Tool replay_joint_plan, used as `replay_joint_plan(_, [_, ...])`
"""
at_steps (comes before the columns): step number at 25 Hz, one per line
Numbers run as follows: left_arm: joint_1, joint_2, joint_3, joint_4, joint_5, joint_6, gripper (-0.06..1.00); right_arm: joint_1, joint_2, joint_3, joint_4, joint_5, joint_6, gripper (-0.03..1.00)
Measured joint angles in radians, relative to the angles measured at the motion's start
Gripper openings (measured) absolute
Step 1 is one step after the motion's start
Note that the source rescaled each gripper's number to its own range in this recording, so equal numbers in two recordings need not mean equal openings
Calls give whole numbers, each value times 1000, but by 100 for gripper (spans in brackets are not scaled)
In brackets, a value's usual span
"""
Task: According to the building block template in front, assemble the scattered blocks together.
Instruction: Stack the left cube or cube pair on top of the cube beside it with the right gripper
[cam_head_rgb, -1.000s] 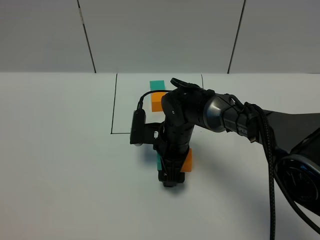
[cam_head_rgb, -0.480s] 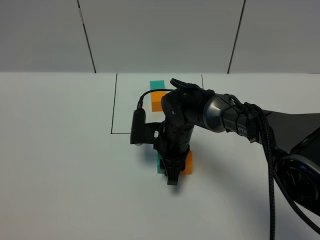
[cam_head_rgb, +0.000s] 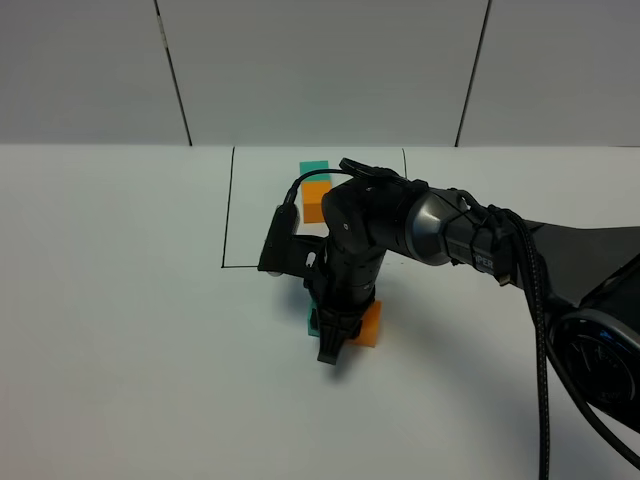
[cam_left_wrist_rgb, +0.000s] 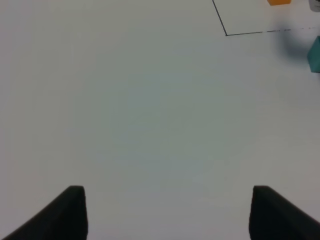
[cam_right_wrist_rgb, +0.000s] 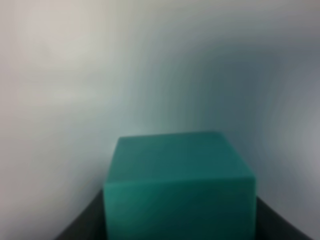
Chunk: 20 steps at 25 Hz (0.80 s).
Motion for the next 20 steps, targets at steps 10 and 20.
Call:
replay_joint_plan(10, [0,0,0,0,0,0,44,0,0,-3,5,69,556,1])
replay_joint_plan(20, [0,0,0,0,1,0,44,0,0,-5,128,113,814,1])
